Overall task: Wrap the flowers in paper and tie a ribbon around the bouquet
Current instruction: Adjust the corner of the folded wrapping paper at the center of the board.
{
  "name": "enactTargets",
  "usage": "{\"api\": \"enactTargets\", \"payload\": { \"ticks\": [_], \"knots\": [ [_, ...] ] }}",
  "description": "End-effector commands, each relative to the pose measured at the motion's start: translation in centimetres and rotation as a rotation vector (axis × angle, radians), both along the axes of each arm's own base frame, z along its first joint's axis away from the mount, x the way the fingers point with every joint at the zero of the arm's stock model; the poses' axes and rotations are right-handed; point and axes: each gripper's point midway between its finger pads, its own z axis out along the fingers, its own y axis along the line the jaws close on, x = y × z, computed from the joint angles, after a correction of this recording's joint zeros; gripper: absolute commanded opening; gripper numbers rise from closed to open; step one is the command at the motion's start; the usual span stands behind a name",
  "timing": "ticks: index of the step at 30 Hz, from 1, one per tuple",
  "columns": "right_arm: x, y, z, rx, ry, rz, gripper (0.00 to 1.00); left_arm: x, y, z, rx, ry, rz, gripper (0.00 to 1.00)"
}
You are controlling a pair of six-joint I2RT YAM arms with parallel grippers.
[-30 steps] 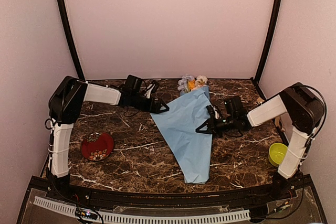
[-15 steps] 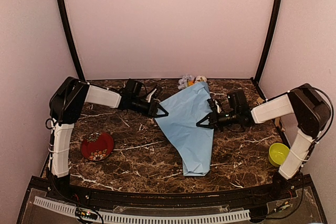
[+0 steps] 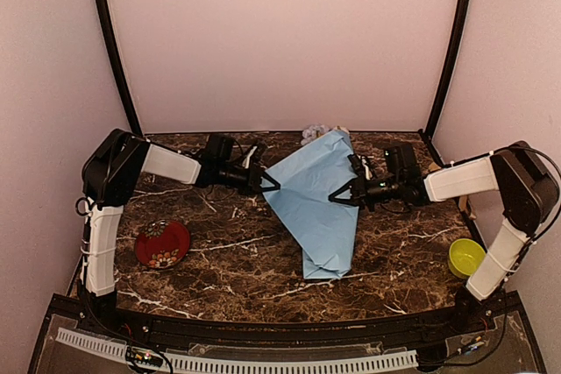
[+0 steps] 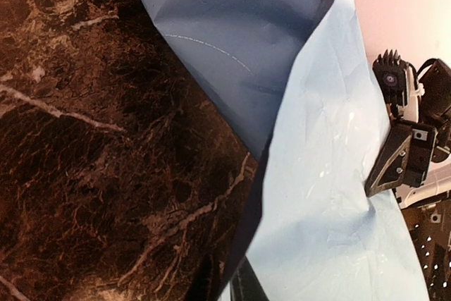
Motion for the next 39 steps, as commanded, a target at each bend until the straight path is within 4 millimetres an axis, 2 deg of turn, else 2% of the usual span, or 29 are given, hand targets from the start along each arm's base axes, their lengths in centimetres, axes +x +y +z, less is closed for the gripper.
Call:
{"api": "enactTargets", "payload": {
  "ticks": [1,9,19,20,22,25,28,33,39],
  "knots": [
    [1.1,0.5,3.2,0.053,-0.107,0.02,0.0,-0.3,-0.2,0.5,-0.086,0.113,0.051,0.07],
    [1.7,0.9,4.4,0.076,-0.129,0.024,0.0,-1.2,-2.8,-1.8,-0.007,0.136,0.055,0.1],
    [1.8,0.9,4.6,0.078,-0.136,0.024,0.0,-1.4,-5.9,-0.9,-0.041,0.134,0.012,0.21],
    [1.8,0.9,4.7,0.08,-0.137,0.024,0.0,-1.3,-6.0,-1.2,-0.039,0.139,0.016,0.21],
    [1.8,1.0,5.0,0.083,-0.142,0.026,0.0,-2.5,-7.2,-1.5,-0.041,0.15,-0.007,0.25],
    [1.8,1.0,5.4,0.087,-0.155,0.029,0.0,-2.6,-7.3,-1.9,-0.044,0.161,0.001,0.31],
    [1.7,1.0,5.3,0.086,-0.149,0.033,0.0,-2.2,-7.5,-2.2,-0.039,0.156,0.011,0.35],
    [1.6,0.9,4.8,0.081,-0.143,0.033,0.0,-1.6,-8.3,-2.7,-0.064,0.178,0.029,0.36],
    [1.1,0.7,2.6,0.069,-0.105,0.035,0.0,-2.1,-10.1,-2.2,-0.16,0.213,0.017,0.39]
  ]
}}
